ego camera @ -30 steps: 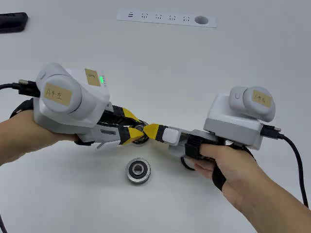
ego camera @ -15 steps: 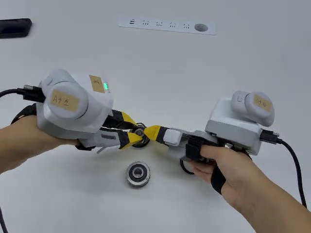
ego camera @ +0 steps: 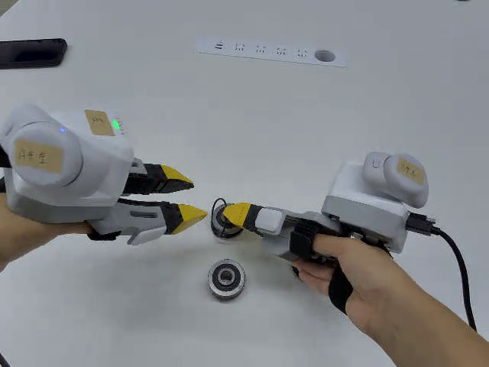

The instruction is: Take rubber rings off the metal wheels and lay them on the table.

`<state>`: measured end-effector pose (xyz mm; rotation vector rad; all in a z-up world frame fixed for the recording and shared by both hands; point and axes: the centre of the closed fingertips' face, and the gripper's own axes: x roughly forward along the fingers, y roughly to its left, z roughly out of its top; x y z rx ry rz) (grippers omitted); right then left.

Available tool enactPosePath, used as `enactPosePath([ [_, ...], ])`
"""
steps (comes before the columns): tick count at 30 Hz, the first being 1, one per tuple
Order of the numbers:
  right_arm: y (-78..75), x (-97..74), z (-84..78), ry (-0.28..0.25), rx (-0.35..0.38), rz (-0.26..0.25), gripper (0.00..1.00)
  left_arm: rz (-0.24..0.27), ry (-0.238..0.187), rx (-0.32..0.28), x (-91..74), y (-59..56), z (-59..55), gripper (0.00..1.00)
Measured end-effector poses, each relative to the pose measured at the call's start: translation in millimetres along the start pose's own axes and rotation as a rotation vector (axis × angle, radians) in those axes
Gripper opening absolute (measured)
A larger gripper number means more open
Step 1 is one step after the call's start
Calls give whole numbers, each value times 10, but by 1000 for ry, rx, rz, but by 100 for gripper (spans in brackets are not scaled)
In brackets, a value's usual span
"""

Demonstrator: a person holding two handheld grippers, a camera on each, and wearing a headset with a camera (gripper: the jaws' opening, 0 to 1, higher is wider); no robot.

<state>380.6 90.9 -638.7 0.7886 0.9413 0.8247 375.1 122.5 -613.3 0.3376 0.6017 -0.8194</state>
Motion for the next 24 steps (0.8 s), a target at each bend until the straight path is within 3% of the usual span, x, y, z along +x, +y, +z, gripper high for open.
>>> enactPosePath([
  [9,45,-150,166,-60,43,16,2,22,-30,-25,-56,8,38,27],
  [17,-204,-542,285,-127,70,-40,2,16,-129,-84,-85,-32,276,26],
  [24,-448,-851,152,-150,125,-96,2,9,-124,-68,-44,-81,291,26],
])
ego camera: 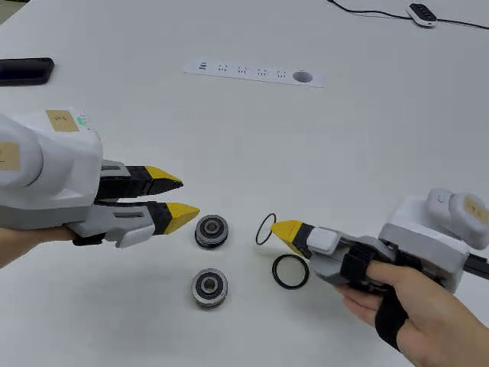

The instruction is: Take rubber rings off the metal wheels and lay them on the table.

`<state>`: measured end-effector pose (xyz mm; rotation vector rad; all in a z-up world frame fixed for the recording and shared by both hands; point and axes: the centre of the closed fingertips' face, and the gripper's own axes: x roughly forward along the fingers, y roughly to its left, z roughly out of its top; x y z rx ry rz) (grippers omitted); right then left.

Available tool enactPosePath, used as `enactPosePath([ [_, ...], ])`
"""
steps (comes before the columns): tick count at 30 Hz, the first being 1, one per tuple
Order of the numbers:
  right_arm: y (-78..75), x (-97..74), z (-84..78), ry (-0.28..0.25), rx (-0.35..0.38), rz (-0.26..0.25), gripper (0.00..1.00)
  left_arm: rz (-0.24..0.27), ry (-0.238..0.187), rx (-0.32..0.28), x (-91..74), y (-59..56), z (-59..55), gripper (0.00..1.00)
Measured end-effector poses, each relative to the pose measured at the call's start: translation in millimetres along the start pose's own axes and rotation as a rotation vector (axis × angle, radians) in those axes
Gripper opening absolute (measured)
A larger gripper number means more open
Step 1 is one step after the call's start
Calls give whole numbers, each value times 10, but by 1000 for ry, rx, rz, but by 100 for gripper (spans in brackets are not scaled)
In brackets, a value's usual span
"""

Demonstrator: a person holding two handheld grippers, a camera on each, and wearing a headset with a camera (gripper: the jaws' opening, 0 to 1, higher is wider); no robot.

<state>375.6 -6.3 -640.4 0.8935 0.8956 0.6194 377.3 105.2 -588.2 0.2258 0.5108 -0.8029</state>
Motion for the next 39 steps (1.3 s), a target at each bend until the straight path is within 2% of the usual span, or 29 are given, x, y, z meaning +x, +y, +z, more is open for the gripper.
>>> enactPosePath([
  [7,-208,-182,-112,-4,31,-49,2,-8,9,11,10,-38,-14,26],
  [14,-262,-245,-173,2,41,-74,2,-10,22,14,-1,-62,-64,26],
  [22,-415,-320,-227,27,25,-137,2,-17,36,25,-22,-101,-104,25],
  [25,-418,-345,-227,23,32,-141,2,-16,37,24,-18,-99,-105,25],
  [29,-462,-387,-250,38,13,-184,2,-22,38,29,3,-108,-97,25],
  [35,-476,-441,-180,12,0,-210,7,-38,56,49,65,-129,-124,25],
  [38,-466,-447,-165,17,-22,-213,8,-50,64,56,89,-145,-139,25],
  [39,-467,-454,-163,23,-50,-219,8,-53,68,60,101,-145,-143,25],
])
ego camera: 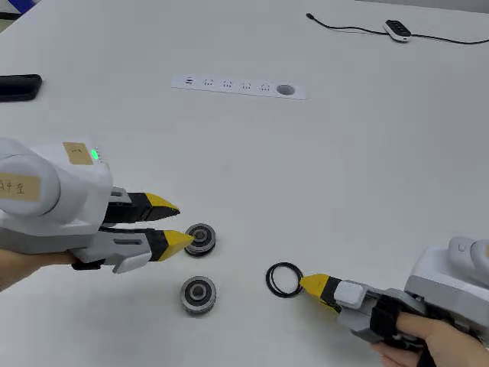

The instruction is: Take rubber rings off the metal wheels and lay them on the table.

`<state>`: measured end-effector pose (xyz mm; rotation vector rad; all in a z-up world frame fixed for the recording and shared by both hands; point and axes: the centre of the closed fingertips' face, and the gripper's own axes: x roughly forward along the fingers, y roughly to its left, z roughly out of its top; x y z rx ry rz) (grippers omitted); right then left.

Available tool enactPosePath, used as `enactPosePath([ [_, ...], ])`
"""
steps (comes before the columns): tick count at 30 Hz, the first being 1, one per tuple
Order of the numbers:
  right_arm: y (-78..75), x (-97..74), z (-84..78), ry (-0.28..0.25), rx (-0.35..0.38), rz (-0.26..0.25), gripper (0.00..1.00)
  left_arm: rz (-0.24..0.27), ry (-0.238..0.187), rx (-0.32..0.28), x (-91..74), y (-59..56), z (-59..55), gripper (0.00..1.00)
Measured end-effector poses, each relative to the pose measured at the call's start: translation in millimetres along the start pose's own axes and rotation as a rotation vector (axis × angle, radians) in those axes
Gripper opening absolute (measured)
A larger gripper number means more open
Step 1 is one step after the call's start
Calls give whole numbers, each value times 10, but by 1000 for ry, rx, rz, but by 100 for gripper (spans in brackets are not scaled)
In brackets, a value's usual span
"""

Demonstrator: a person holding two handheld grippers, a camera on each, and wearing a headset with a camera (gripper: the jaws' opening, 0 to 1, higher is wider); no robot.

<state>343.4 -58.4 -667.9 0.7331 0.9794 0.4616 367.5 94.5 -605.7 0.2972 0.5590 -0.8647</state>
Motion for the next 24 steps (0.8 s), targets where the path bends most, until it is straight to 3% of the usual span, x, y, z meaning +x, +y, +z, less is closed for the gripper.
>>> enactPosePath([
  [3,3,-12,52,-18,-14,-5,9,-5,5,7,31,1,-2,25],
  [6,98,-6,143,-51,-16,34,10,-14,17,26,71,-7,-8,24],
  [12,408,98,191,-48,-71,162,12,-38,42,38,173,-10,-49,22],
  [24,714,320,13,32,-130,263,18,-67,99,65,323,22,-175,19],
])
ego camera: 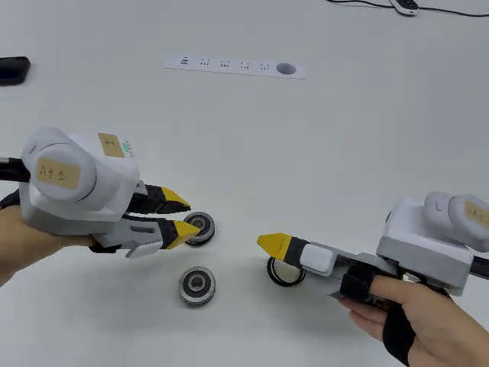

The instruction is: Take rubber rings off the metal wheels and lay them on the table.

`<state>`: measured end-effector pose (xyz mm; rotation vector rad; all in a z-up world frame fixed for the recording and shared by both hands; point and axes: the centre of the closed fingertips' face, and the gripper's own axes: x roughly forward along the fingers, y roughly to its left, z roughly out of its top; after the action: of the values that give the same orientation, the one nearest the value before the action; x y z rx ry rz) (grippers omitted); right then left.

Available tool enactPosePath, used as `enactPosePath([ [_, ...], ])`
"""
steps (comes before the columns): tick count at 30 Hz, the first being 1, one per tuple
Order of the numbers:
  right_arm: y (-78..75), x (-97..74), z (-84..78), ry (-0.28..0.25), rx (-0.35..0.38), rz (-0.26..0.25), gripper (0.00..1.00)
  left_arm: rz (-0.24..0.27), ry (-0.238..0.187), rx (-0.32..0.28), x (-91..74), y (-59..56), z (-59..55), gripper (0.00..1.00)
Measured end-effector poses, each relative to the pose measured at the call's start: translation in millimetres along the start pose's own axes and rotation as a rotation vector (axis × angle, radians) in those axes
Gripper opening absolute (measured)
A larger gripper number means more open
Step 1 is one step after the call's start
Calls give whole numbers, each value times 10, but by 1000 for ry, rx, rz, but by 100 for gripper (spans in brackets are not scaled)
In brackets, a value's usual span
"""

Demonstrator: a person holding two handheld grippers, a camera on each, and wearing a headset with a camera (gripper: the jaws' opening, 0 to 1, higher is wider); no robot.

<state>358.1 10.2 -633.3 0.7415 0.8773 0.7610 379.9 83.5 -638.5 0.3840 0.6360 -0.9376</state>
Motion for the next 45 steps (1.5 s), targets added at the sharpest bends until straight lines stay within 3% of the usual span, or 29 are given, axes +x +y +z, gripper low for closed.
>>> enactPosePath([
  [5,65,76,-46,24,-14,32,21,-11,12,1,46,-4,-23,18],
  [16,66,88,-20,17,-3,37,21,-25,40,9,109,-4,-70,17],
  [36,104,238,-5,23,14,69,21,-38,36,-5,106,-8,-67,14],
  [45,196,409,-1,28,3,114,38,-45,29,-7,108,3,-63,14],
])
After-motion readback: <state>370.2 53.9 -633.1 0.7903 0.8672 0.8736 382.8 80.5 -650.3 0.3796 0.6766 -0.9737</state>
